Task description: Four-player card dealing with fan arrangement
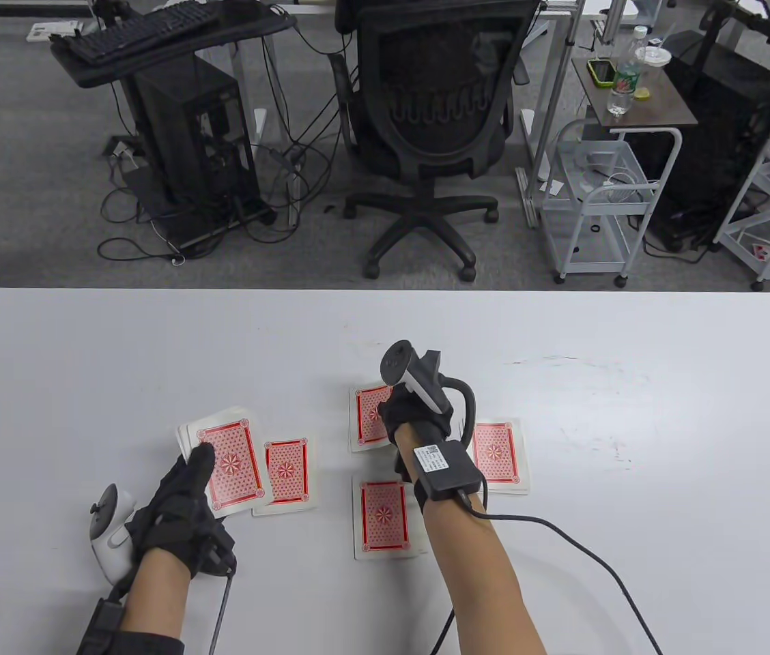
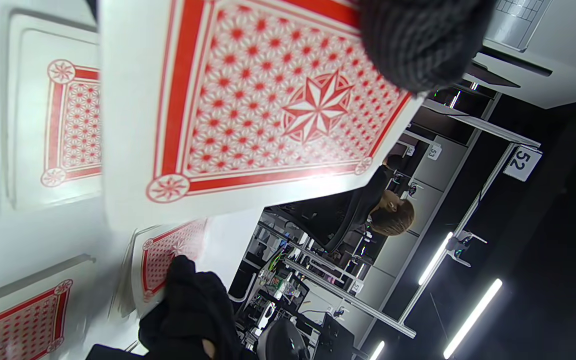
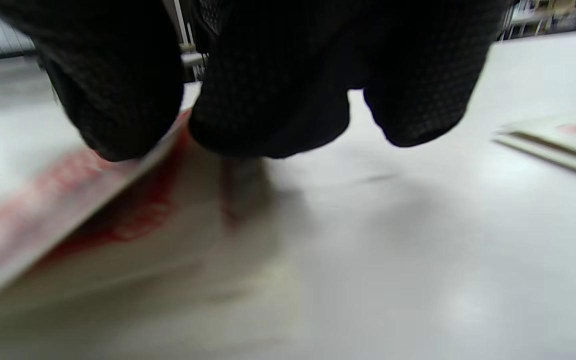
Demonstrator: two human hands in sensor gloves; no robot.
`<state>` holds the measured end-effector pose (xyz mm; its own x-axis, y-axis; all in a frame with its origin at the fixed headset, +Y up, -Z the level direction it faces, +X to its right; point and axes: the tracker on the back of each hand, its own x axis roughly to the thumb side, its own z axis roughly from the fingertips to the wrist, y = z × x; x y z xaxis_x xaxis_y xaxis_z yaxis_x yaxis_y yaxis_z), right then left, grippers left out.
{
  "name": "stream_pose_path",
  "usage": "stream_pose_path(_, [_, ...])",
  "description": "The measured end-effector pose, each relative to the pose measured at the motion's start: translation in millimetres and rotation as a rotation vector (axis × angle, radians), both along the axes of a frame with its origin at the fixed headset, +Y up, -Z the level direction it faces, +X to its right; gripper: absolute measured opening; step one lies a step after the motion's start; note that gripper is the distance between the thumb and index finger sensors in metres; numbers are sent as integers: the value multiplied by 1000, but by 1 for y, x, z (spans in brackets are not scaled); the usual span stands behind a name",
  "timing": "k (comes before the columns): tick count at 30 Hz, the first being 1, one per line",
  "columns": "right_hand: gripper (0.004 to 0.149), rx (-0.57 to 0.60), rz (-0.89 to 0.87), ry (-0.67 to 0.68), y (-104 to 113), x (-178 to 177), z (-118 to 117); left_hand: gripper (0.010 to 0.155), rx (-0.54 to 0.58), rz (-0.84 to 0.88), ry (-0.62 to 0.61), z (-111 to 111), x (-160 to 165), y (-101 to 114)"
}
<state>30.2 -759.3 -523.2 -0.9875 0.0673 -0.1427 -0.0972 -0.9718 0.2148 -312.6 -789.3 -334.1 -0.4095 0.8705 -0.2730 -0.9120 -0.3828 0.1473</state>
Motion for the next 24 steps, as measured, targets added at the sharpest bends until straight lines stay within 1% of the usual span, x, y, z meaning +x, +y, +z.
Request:
stream_pose_path(1, [80,24,48,9,0,-1,1,46,-1,-1,-1,0,0,0])
stream_pose_path(2, [80,37,56,15,2,-1,3,46,-4,-3,1,0,1,1])
stream_pose_path(4, [79,48,19,30,11,-1,8,46,-5,-9,0,0,1,1])
stream_pose_path(6, [76,64,-68,56,24,-1,16,46,0,-12,-5,0,4,1])
stream_pose_path(7, [75,63,-134,73,34,-1,24,46,4,-14,-6,1,6,2])
stream_pose_path(8, [72,80,-219,101,45,-3,35,46,6,-18,-8,1,9,2])
stream_pose_path(9, [70,83,-268,119,51,-4,41,46,7,-19,-14,1,12,2])
stream_pose_path(10, [67,83,-354,148,60,-6,54,46,10,-18,-28,1,15,2])
stream_pose_path(12, [63,85,-502,235,67,-11,75,46,14,-11,-40,2,22,3])
stream_pose_path(13, [63,79,-595,275,67,-15,89,46,13,-9,-57,3,27,3])
stream_pose_path(15, [64,68,-720,356,63,-22,109,46,19,-10,-87,4,35,3])
stream_pose_path(16, [66,59,-762,362,60,-26,122,46,23,-13,-102,4,41,4])
stream_pose_path(18, [72,71,-801,397,51,-35,138,46,32,-19,-130,6,49,5])
stream_pose_path(19, [75,75,-806,394,48,-38,143,45,39,-22,-141,6,53,6])
stream_pose_path(20, [74,66,-798,369,44,-42,148,45,46,-29,-145,7,57,7])
stream_pose_path(21, [69,61,-812,375,41,-44,151,45,48,-36,-153,8,60,7])
stream_pose_path(22, [60,87,-852,340,38,-45,154,45,46,-49,-153,10,61,8])
stream_pose_path(23, [57,110,-884,294,37,-45,155,45,39,-72,-139,11,61,8])
stream_pose_path(24, [55,96,-893,302,38,-45,154,45,41,-84,-133,10,60,8])
